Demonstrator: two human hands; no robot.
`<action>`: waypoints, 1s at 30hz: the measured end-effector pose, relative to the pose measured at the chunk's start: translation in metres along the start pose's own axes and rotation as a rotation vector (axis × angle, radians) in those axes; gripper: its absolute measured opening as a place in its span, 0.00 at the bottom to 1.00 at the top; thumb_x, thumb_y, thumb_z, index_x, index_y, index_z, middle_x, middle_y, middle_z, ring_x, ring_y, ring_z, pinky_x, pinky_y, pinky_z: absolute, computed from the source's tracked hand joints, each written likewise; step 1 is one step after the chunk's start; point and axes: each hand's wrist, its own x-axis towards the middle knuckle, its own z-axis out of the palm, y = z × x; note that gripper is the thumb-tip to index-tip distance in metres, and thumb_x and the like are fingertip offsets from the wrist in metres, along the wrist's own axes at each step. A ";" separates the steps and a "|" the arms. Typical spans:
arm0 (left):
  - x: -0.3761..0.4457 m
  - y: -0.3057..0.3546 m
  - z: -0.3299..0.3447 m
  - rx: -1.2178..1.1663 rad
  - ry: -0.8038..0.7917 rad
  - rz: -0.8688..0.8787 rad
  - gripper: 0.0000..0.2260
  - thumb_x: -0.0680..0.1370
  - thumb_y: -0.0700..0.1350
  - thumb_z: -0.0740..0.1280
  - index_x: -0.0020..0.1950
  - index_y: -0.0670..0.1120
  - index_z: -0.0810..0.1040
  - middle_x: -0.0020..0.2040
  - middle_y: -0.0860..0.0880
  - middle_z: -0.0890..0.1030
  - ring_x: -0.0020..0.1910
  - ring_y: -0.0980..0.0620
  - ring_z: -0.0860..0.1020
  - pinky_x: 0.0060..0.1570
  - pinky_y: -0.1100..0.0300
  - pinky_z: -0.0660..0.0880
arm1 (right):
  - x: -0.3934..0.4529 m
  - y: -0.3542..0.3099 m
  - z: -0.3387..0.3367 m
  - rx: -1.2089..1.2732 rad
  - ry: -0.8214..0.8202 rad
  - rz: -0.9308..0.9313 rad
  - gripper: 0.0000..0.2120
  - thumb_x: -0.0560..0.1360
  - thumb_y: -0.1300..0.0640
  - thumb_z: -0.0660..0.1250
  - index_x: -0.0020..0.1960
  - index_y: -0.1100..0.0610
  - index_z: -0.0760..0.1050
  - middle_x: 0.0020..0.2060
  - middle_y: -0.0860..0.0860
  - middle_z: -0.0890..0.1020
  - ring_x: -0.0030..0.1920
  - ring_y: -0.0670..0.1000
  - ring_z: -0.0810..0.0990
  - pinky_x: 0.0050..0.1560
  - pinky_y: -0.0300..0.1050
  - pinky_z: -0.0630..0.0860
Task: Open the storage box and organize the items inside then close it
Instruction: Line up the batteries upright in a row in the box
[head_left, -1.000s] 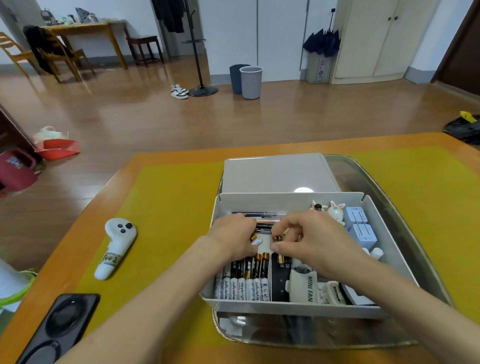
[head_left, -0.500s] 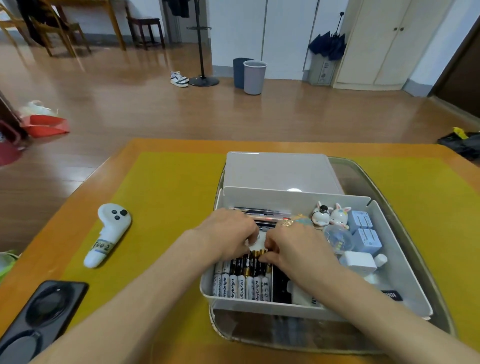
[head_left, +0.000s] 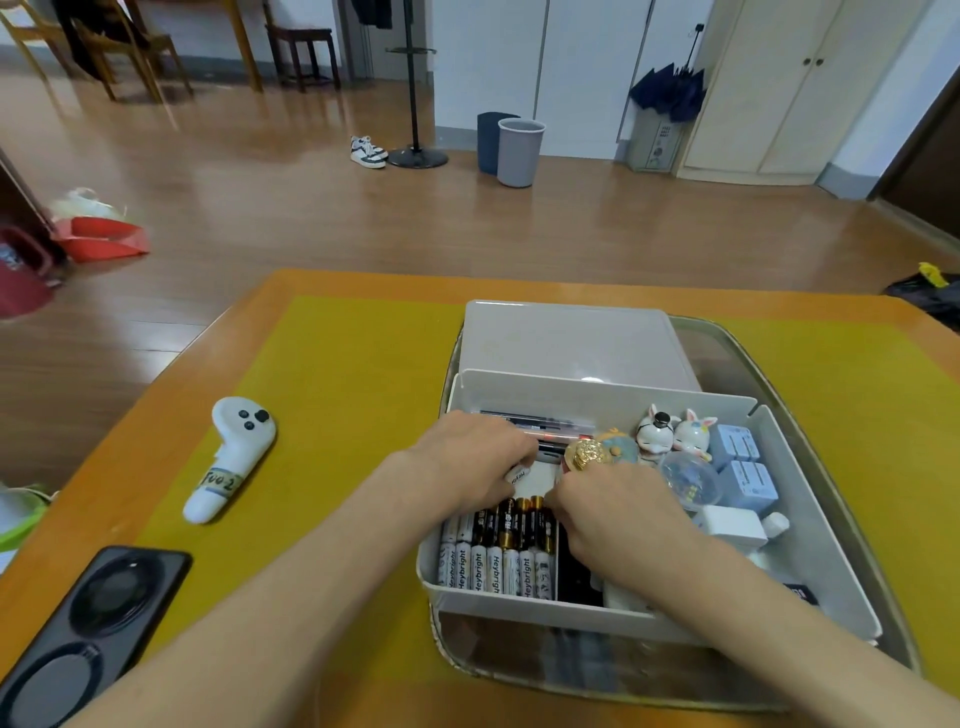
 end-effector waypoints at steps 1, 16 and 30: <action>0.001 0.001 0.000 0.011 -0.002 -0.002 0.12 0.78 0.50 0.70 0.61 0.52 0.77 0.55 0.52 0.81 0.55 0.49 0.79 0.48 0.54 0.76 | 0.001 0.002 -0.001 0.026 -0.010 -0.001 0.09 0.78 0.56 0.61 0.52 0.50 0.79 0.39 0.50 0.73 0.42 0.57 0.77 0.38 0.47 0.68; 0.004 0.000 0.001 0.013 0.057 -0.033 0.09 0.80 0.43 0.64 0.57 0.52 0.80 0.53 0.51 0.82 0.53 0.48 0.79 0.41 0.56 0.70 | 0.005 0.000 0.007 0.057 0.026 -0.047 0.15 0.77 0.55 0.59 0.61 0.49 0.77 0.40 0.51 0.73 0.46 0.58 0.80 0.33 0.45 0.61; -0.017 -0.025 -0.014 0.086 0.077 0.010 0.07 0.79 0.46 0.64 0.52 0.53 0.81 0.51 0.51 0.82 0.59 0.48 0.75 0.72 0.45 0.56 | 0.026 -0.001 -0.019 0.218 0.258 -0.157 0.11 0.78 0.56 0.60 0.56 0.49 0.79 0.49 0.47 0.81 0.53 0.52 0.76 0.39 0.48 0.70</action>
